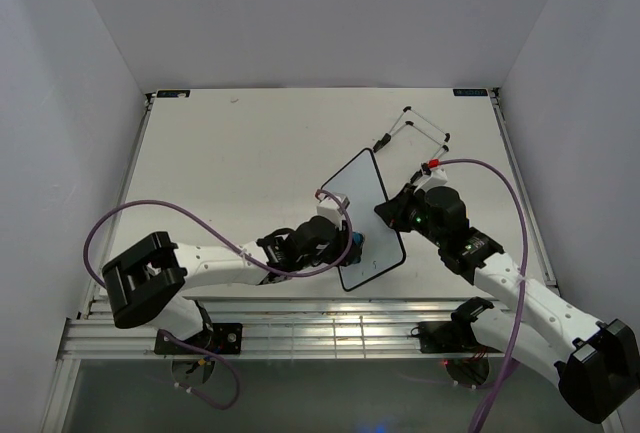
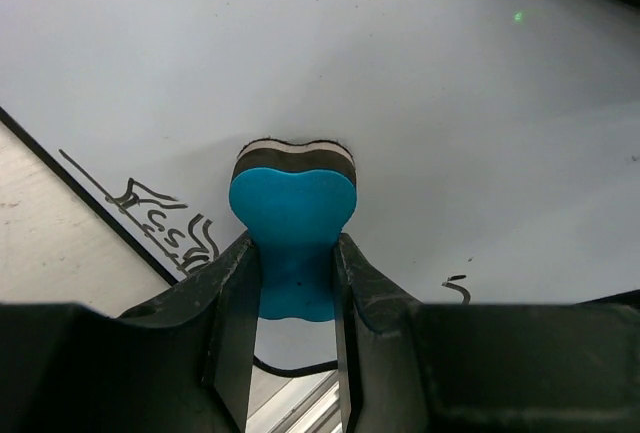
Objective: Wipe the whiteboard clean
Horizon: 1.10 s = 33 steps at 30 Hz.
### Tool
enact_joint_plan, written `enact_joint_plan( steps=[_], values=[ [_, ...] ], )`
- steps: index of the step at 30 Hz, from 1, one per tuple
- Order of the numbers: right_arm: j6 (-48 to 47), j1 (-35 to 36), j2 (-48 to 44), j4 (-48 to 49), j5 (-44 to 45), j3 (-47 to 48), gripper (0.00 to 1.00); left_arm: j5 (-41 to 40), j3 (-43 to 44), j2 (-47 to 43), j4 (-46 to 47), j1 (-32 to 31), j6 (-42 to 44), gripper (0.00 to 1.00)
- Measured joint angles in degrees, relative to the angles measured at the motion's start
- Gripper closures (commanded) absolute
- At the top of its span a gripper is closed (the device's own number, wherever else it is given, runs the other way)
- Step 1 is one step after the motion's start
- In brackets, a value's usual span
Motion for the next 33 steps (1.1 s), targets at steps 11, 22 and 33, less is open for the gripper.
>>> enact_joint_plan(
  steps=[11, 22, 33],
  values=[
    [0.15, -0.52, -0.7, -1.36, 0.28, 0.0, 0.92, 7.19, -4.55, 0.92, 13.16, 0.57, 3.3, 1.0],
    [0.07, -0.59, -0.68, -1.62, 0.74, -0.02, 0.92, 15.69, -4.52, 1.42, 18.71, -0.92, 9.25, 1.0],
    [-0.31, -0.39, -0.55, -1.36, 0.55, 0.09, 0.92, 11.65, -7.19, -1.2, 19.85, -6.25, 9.27, 1.0]
  ],
)
